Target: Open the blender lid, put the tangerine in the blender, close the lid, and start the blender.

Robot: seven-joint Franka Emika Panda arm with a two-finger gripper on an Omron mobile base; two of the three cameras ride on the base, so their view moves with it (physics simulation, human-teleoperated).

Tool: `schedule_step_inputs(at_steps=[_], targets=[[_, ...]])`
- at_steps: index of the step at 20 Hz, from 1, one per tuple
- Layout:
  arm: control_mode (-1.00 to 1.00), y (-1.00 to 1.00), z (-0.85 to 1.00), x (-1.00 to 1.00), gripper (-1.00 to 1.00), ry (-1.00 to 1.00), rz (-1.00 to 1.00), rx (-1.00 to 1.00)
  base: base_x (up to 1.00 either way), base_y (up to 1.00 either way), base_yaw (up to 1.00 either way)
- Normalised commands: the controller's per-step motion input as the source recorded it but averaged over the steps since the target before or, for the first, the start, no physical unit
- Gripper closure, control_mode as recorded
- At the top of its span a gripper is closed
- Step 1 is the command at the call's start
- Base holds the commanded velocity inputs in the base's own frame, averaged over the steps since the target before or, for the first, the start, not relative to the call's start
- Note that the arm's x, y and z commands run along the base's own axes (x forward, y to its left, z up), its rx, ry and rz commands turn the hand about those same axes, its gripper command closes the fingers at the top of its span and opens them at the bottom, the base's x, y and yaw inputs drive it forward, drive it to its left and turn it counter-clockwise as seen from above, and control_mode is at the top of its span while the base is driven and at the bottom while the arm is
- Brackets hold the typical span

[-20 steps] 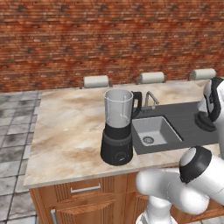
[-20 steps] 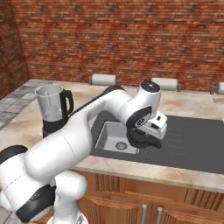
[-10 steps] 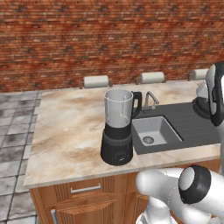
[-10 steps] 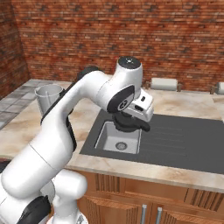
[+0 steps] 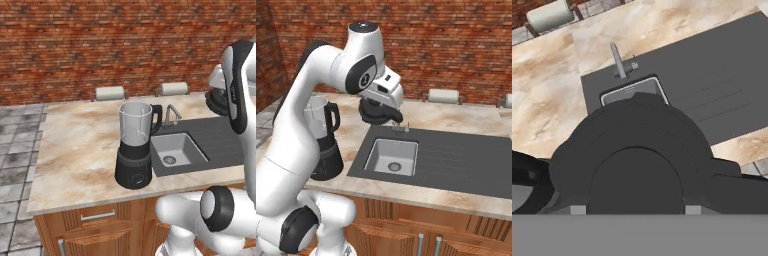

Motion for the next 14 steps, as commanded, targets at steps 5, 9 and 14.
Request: schedule_step_inputs(at_steps=[5,9,14], targets=[[-1.00,0.92,0.41,0.00,1.00,0.06,0.00,0.00,0.00,0.00,0.00],[-1.00,1.00,0.05,0.03,1.00,0.12,0.01,0.00,0.00,0.00,0.00],[-1.00,1.00,-0.02,0.21,1.00,0.10,0.03,0.00,0.00,0.00,0.00]])
